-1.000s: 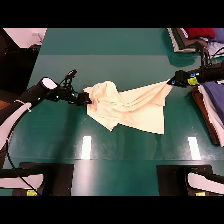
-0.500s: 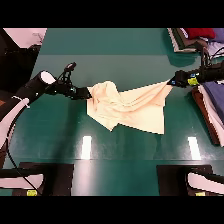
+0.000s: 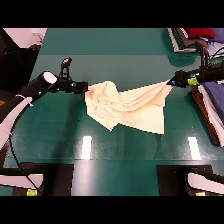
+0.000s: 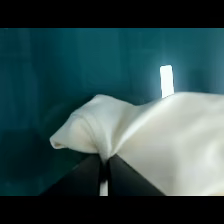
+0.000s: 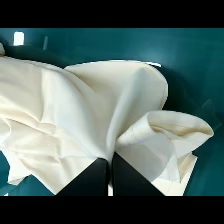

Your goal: Fold the shirts.

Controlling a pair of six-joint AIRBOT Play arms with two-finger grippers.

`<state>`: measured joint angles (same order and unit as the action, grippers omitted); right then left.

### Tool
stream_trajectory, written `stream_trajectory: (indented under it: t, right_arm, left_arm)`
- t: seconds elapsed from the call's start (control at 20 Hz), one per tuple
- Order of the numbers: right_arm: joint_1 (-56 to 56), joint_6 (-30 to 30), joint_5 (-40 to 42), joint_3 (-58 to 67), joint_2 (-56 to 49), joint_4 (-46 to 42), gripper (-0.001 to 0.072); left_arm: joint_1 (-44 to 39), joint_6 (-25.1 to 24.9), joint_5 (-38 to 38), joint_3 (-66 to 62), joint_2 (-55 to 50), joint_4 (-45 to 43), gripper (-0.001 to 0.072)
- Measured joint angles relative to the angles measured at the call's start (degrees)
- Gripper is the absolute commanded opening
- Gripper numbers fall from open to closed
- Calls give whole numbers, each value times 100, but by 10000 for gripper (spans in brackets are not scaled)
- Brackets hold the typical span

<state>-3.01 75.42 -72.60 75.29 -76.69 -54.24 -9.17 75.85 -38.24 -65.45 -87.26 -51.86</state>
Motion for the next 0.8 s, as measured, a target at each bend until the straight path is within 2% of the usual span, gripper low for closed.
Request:
stream_trajectory:
  t: [0.3,0.4,0.55,0.8]
  right_arm:
    - [0,0,-212,518,37,-9,16]
    - [0,46,-323,946,146,-28,16]
    - [0,249,-439,1639,452,-365,16]
    - [11,409,-743,2771,1051,-920,16]
  left_arm:
    - [236,31,50,-444,507,-297,26]
    - [439,4,-52,-750,1034,-588,26]
    - [734,-295,-304,-1252,1939,-826,27]
    - [920,-726,-1082,-2044,3451,-938,27]
